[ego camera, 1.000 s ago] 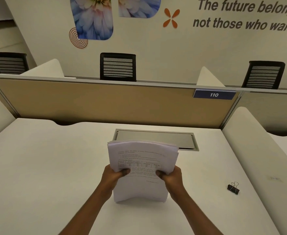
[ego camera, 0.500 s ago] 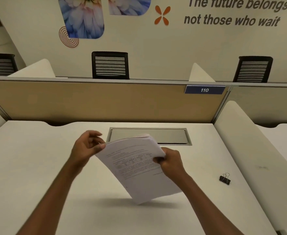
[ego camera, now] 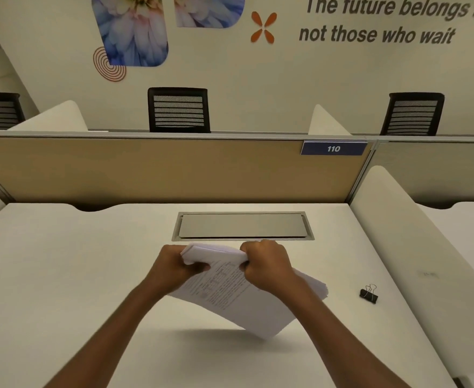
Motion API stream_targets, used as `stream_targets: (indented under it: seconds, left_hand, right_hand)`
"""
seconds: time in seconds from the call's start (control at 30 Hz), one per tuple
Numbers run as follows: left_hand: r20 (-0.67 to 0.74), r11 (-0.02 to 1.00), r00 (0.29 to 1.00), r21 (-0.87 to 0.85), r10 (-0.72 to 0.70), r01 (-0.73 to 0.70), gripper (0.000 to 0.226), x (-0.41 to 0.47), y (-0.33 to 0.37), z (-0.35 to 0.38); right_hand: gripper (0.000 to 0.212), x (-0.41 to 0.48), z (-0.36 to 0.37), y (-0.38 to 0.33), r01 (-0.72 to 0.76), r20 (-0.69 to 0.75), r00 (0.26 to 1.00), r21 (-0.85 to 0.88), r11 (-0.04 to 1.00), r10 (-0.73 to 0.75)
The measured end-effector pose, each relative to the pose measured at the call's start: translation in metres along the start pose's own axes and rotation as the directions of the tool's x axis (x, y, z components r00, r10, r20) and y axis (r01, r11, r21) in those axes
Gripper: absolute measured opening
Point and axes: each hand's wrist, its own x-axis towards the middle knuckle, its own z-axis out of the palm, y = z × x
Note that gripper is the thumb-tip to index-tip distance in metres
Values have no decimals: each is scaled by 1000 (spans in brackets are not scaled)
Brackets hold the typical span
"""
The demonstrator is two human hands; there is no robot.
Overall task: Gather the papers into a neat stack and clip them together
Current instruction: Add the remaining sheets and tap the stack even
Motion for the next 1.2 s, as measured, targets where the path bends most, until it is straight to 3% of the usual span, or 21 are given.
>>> stream_targets:
  seconds: [0.2,0.33,0.37,0.43,0.47,0.53,0.63,0.7,0.8,1.0,1.2]
  left_hand:
    - [-68,985,996,-163,-59,48,44,-15,-7,19]
    - [-146,906,959,-387,-242,170,14,-24,-19,21]
    - [-163,885,948,-428,-275,183,11,-26,-23,19]
    - [-181,851,935,-493,-307,184,11,-27,-31,15]
    - [-183,834,931,-521,-316,181,11,-27,-33,14]
    - [-184,795,925,-582,-333,171,10,-25,-36,13]
    - [-171,744,926,-651,-336,150,16,-21,-35,16]
    - [-163,723,926,-675,-340,146,15,-17,-34,21]
    - [-164,720,921,-676,-354,156,12,-11,-36,25]
    - [-187,706,882,-678,-433,204,13,-9,-46,46]
    - [-244,654,828,-734,-504,182,15,-11,-50,61]
  right_hand:
    - [19,-9,-3,3,42,142,989,-51,998,-34]
    - [40,-14,-21,48,-156,231,957,-106,982,177]
    - [42,-17,-23,66,-217,268,936,-68,974,227]
    - [45,-24,-23,101,-311,372,905,246,918,207]
    - [48,-28,-20,113,-336,392,908,466,819,149]
    - [57,-35,-8,125,-340,355,932,781,525,76]
    - [69,-36,22,125,-268,264,964,947,180,45]
    - [79,-35,42,117,-257,249,962,965,57,110]
    - [88,-34,60,104,-282,253,917,958,55,308]
    - [24,-33,76,79,-292,147,798,943,161,585]
    - [21,-33,87,63,-269,56,740,938,219,670]
